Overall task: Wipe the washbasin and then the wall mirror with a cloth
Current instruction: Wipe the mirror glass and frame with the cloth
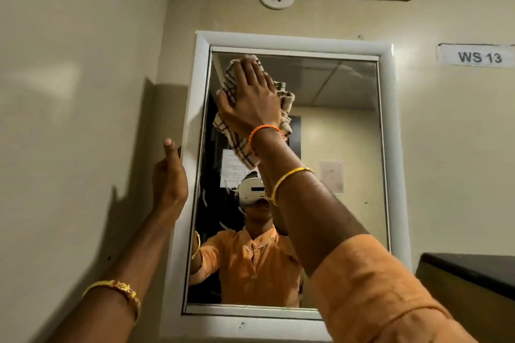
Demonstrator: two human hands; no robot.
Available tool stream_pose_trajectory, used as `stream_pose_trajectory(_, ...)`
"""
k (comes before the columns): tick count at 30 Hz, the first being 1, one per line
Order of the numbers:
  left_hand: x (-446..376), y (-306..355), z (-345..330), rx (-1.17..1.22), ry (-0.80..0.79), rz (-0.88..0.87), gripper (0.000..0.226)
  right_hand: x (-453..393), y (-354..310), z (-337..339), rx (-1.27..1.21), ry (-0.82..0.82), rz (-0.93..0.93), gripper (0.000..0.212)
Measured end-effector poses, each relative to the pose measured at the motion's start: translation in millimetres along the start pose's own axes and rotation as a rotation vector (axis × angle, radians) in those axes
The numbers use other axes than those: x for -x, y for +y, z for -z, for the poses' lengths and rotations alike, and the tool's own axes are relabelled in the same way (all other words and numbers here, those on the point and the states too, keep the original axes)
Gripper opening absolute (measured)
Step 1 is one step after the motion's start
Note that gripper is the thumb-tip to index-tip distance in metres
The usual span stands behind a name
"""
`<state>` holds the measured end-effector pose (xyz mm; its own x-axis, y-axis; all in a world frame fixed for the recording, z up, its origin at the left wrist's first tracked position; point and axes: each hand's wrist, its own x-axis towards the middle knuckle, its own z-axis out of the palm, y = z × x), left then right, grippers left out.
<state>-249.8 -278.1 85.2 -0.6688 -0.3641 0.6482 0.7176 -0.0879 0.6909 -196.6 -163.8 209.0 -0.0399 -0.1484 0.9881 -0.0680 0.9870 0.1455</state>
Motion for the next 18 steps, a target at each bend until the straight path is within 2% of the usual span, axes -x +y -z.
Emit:
stream_pose_trajectory(3,-9,-11,5,0.089,-0.060,0.004,0.062,9,-17,-10,-0.006,-0.005,0.000,0.066)
stream_pose_trajectory(6,-22,-23,6,0.203,-0.100,0.068,0.084,24,-23,-15,0.010,-0.059,0.138,0.064)
stream_pose_trajectory(9,-39,-38,6,0.276,-0.209,0.134,0.105,42,-27,-13,0.017,-0.108,0.236,0.069)
stream_pose_trajectory(15,-25,-23,10,0.448,-0.356,0.158,0.093,124,-32,-10,0.016,-0.281,0.398,0.081)
stream_pose_trajectory(18,-24,-21,9,0.448,-0.317,0.170,0.084,146,-29,-14,0.016,-0.270,0.455,0.083)
